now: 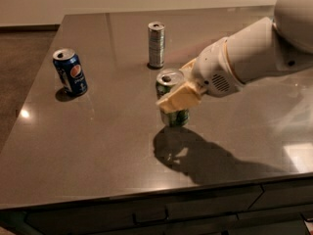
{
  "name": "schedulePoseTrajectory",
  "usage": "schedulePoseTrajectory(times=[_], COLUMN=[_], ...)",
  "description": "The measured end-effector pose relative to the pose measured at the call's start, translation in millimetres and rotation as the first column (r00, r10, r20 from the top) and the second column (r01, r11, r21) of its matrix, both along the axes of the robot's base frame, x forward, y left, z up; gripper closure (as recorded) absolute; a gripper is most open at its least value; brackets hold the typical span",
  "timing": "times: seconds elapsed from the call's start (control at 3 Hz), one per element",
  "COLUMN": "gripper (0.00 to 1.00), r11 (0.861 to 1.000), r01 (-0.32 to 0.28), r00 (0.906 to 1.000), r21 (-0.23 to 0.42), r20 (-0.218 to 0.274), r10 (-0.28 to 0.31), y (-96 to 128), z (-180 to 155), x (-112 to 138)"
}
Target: Knock green can over
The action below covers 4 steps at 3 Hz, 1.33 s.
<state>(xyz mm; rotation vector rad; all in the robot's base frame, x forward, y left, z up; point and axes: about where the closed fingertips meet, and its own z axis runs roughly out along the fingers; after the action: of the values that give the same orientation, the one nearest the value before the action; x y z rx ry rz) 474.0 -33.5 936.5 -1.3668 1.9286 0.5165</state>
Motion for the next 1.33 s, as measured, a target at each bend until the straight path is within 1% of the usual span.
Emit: schedulePoseTrajectory(times=[0.33,0.67,1.0,1.33], gripper=[1.0,1.0,1.0,0.84], r11=[0.99,0.956,0.905,0.852], r01=[0.024,0.01,-0.019,-0.054], r00=[0.9989,0.9979,0.9965,0.9951], r21=[-0.14,-0.294,-0.425,-0.52], r20=[-0.035,-0.059,-0.081,-0.099], r10=[-0.03,-0.028,-0.018,0.003], y=[-16.9,-29.1,-37.7,-41.9], z=[7.7,3.0,-6.0,-12.6], x=[13.4,23.2,26.0,26.6])
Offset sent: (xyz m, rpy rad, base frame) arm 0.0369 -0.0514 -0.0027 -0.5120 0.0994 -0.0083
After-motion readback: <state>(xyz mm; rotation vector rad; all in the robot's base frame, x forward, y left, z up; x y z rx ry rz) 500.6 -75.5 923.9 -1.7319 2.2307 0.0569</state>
